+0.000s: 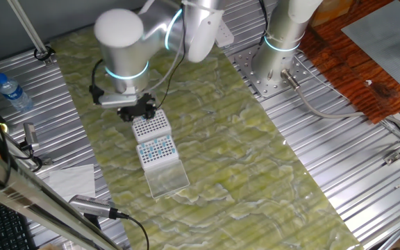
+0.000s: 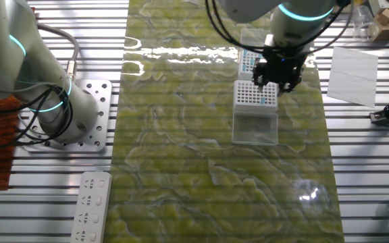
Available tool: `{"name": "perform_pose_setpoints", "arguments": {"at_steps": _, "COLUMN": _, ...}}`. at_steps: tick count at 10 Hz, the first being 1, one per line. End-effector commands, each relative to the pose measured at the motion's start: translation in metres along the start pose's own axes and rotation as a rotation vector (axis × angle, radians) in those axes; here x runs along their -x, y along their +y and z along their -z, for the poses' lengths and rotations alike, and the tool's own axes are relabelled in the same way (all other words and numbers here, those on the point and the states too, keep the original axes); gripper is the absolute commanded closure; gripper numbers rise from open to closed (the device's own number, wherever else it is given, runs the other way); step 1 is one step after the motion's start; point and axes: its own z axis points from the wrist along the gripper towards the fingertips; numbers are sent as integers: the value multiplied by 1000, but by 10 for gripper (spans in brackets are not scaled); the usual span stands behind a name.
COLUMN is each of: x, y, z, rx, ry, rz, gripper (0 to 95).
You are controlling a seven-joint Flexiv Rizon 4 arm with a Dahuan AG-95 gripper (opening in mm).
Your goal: Transfer all medium pipette tips from one holder to another
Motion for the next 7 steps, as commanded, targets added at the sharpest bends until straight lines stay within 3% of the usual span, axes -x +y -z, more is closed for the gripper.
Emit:
{"name": "perform_pose_setpoints", "arguments": {"at_steps": 1, "x": -4, "y": 3, "z": -2, "rx": 5, "ry": -2, "rz": 5, "gripper": 570}}
{"name": "perform_pose_setpoints", "arguments": {"at_steps": 5, "x": -15, "y": 6, "z": -7, "rx": -2, "ry": -11, "rz": 21, "gripper": 570}}
{"name": "perform_pose_setpoints", "arguments": {"at_steps": 6, "x": -16, "y": 8, "z": -9, "rx": -4, "ry": -15, "rz": 15, "gripper": 760}}
{"name": "perform_pose_setpoints", "arguments": {"at_steps": 7, "x": -16, "y": 8, "z": -10, "rx": -5, "ry": -18, "rz": 13, "gripper": 760}}
